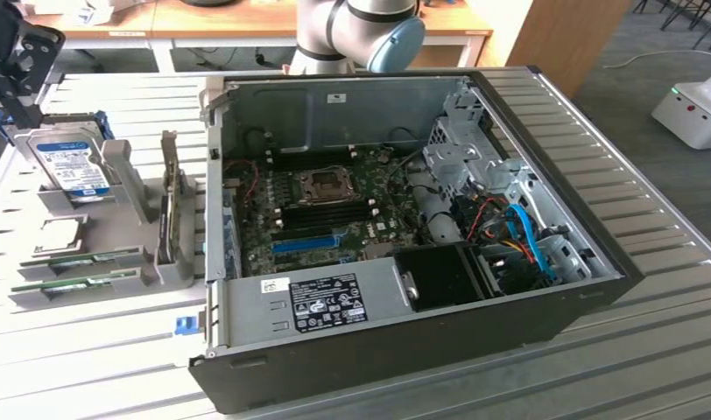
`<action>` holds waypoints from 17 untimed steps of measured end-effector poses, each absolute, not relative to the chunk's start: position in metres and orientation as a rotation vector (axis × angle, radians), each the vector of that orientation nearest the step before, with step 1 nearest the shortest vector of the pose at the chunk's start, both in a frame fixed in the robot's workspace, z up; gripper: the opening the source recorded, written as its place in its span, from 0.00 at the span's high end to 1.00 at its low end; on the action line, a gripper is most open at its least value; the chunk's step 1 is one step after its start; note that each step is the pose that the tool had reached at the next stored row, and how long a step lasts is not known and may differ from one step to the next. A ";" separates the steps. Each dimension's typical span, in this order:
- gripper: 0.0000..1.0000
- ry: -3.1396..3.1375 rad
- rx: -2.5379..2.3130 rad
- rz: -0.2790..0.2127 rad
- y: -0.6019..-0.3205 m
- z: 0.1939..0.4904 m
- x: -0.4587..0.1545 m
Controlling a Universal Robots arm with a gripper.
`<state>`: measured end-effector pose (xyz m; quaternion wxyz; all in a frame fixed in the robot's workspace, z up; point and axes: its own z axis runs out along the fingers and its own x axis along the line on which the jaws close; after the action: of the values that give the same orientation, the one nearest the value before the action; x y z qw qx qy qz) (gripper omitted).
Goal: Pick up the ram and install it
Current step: 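Reach for the ram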
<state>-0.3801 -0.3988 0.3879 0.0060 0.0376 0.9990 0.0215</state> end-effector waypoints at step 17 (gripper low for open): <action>0.89 3.127 0.117 0.066 -0.408 0.388 -0.380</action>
<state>-0.3801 -0.4078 0.3878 0.0060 0.0375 0.9991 0.0212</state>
